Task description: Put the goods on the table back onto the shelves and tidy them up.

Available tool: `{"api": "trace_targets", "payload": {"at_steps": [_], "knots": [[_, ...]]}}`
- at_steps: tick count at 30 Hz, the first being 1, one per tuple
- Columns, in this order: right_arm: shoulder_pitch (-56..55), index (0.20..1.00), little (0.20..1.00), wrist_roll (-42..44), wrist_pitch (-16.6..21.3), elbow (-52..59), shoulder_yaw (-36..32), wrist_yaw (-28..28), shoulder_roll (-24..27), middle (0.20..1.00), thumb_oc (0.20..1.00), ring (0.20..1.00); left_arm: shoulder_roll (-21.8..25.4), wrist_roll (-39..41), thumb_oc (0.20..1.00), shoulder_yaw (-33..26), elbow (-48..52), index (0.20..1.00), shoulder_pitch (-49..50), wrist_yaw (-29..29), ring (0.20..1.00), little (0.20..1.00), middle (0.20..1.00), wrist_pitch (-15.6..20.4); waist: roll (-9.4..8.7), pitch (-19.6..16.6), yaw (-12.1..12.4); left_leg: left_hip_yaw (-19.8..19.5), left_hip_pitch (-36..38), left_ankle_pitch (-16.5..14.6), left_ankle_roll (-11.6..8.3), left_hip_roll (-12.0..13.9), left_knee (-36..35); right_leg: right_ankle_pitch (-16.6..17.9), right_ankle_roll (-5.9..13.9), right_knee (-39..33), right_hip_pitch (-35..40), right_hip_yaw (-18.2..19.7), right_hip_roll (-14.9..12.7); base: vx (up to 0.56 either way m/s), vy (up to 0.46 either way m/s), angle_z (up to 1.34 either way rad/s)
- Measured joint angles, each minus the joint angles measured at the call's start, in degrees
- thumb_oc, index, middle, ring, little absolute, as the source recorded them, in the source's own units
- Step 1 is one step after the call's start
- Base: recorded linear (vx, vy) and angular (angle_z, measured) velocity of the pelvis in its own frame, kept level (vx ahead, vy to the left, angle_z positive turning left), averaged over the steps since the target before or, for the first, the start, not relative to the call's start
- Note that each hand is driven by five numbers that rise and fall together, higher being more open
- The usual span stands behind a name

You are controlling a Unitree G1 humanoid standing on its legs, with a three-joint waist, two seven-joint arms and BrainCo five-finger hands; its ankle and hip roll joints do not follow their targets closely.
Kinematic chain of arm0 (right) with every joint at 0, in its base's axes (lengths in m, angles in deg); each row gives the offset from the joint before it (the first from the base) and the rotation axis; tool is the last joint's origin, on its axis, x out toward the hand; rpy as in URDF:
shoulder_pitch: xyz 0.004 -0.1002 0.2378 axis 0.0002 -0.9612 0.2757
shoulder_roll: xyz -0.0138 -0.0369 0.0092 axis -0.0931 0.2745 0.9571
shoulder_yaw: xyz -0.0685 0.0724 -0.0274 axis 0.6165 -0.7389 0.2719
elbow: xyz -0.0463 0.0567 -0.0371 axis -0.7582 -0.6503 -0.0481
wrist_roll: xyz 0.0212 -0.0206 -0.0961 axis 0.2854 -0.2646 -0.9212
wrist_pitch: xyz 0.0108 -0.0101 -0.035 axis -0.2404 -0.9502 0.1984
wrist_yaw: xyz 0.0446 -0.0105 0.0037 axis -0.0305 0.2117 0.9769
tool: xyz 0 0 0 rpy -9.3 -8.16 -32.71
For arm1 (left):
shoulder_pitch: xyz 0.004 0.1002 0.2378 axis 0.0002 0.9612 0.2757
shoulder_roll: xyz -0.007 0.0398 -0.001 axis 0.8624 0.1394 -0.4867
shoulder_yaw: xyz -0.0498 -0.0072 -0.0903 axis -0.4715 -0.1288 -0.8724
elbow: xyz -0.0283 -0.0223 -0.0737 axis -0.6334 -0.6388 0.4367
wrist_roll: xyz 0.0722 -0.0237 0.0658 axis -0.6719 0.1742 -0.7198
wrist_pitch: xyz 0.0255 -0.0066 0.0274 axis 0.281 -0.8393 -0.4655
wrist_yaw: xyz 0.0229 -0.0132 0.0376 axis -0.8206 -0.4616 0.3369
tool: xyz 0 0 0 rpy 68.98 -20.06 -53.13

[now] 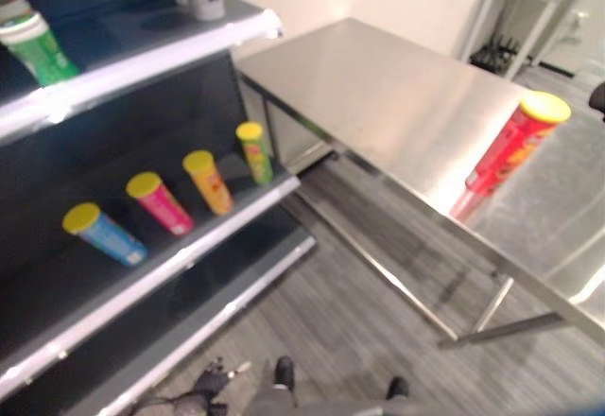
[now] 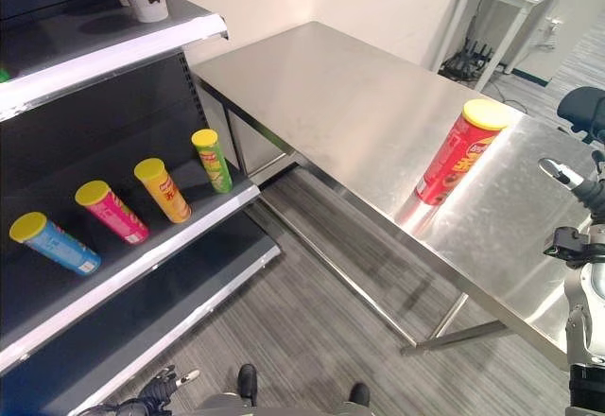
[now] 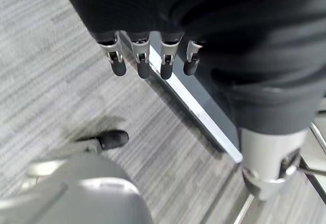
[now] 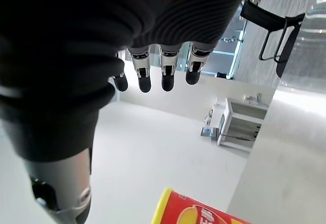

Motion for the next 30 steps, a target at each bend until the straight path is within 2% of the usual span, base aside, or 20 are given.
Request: {"api": "trace_targets", "payload": {"at_steps": [2,10,14,15,21,25,30], "knots": [[0.2,1.0,1.0,-0.1,-0.2,0.0,0.1,0.0,0.1,1.0,1.0,1.0,0.0,0.0,1.0,-1.3,0.2,1.0,0.2,0.0,1.0,1.0,1.0,0.0,-0.31,-0.2,0.0,0.0,1.1,0.6,0.21,0.1,0.1,0.2,0.73,0.1,1.1,0.0,0.3,0.05,0.042,-0.02],[1.4,1.0,1.0,-2.2,-1.0,-0.6,0.3,0.0,0.9,1.0,1.0,1.0,-0.6,0.0,1.0,-1.3,1.5,1.0,-0.2,0.0,1.0,1.0,1.0,0.1,-0.22,-0.3,0.2,-0.2,1.8,0.6,-0.11,1.3,0.4,-0.3,0.19,0.3,2.0,-0.8,1.7,0.02,0.009,0.0],[3.4,1.0,1.0,-2.4,-1.3,-4.5,4.0,0.2,4.7,1.0,1.0,1.0,-0.5,0.0,1.0,-1.3,1.4,1.0,-0.1,0.0,1.0,1.0,1.0,0.1,-0.31,-0.3,0.1,-0.2,2.5,0.3,-0.68,1.5,0.3,-0.6,0.38,0.3,2.6,-0.7,1.7,0.01,-0.007,-0.03],[5.2,1.0,1.0,-2.3,-1.6,-6.8,7.3,1.3,6.2,1.0,1.0,1.0,-0.5,0.0,1.0,-1.0,1.0,1.0,0.0,0.0,1.0,1.0,1.0,0.1,-0.38,-0.2,0.3,-0.1,2.3,-0.3,-0.88,1.7,0.0,-1.4,0.79,0.0,2.3,-0.6,1.7,0.0,0.0,0.0],[5.2,1.0,1.0,-1.6,-2.2,-6.9,8.9,5.3,7.4,1.0,1.0,1.0,-0.6,0.0,1.0,-0.9,1.0,1.0,1.6,-0.1,1.0,1.0,1.0,0.1,-0.29,-0.4,1.0,-0.4,1.3,0.4,-1.16,1.7,0.0,-0.9,0.79,0.0,1.7,-1.0,1.8,0.01,-0.008,0.03],[4.3,1.0,1.0,-1.3,-2.4,-7.3,9.4,7.4,11.1,1.0,1.0,1.0,-0.6,0.0,1.0,-0.9,1.0,1.0,2.2,-0.9,1.0,1.0,1.0,0.1,-0.46,-0.3,1.6,-1.9,1.4,0.8,-0.85,1.4,0.4,-0.9,0.42,0.3,2.7,-2.5,1.8,0.02,-0.006,0.18],[10.0,1.0,1.0,-4.8,-3.5,-12.0,15.0,7.0,12.0,1.0,1.0,1.0,-0.6,-0.1,1.0,-0.8,1.0,1.0,1.6,-1.2,1.0,1.0,1.0,0.2,-0.35,-0.1,1.5,-1.8,1.3,0.7,-0.9,1.5,0.3,-1.1,0.53,0.0,2.6,-2.5,1.8,0.0,-0.001,-0.01]]}}
